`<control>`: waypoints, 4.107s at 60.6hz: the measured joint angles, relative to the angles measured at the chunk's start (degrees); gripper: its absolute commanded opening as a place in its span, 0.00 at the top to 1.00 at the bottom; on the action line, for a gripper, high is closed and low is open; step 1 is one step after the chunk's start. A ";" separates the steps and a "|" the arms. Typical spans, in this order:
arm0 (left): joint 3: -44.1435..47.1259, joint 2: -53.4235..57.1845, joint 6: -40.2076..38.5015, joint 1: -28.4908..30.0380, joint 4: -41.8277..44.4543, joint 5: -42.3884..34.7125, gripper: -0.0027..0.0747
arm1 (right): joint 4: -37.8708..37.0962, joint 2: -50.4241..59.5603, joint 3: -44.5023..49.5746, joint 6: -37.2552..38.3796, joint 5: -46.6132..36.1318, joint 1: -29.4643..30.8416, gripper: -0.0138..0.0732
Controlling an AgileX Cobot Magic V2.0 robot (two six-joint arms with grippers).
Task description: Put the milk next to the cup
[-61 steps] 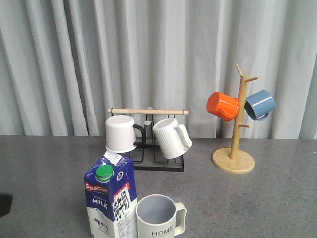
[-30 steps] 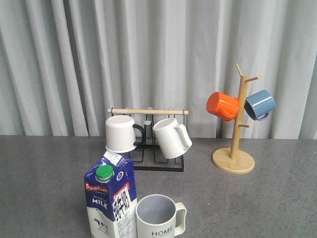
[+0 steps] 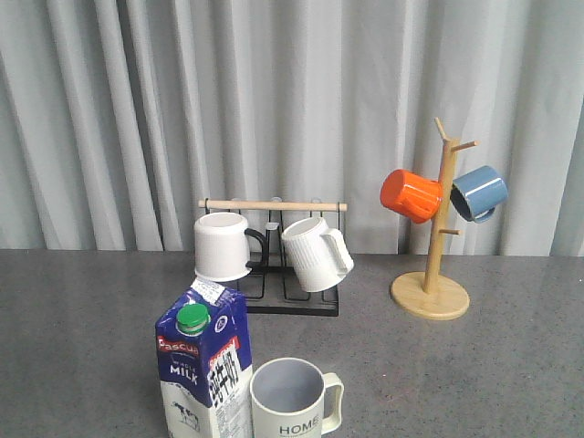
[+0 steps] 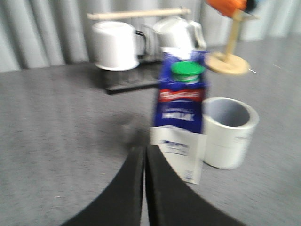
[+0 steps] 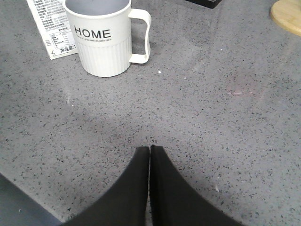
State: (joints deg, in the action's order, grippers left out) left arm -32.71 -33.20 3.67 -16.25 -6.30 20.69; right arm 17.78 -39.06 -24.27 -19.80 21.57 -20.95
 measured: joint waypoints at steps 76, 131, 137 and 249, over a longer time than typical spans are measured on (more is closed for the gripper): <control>34.13 33.86 -1.41 19.07 0.00 -15.88 0.98 | 0.06 0.00 0.00 0.00 0.00 0.00 0.85; 34.13 33.86 -9.05 19.07 6.83 -15.88 0.98 | 0.06 0.00 0.00 0.00 0.00 0.00 0.85; 34.13 33.86 -9.05 19.07 6.83 -15.88 0.98 | 0.06 0.00 0.00 0.00 0.00 0.00 0.85; 34.13 33.86 -9.05 19.07 6.83 -15.88 0.98 | -27.01 38.66 25.91 34.02 -17.83 19.33 0.85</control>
State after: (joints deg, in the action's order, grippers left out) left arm 1.42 0.66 -5.38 2.83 0.53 4.81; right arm -9.23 -0.40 1.64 14.22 3.74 -1.62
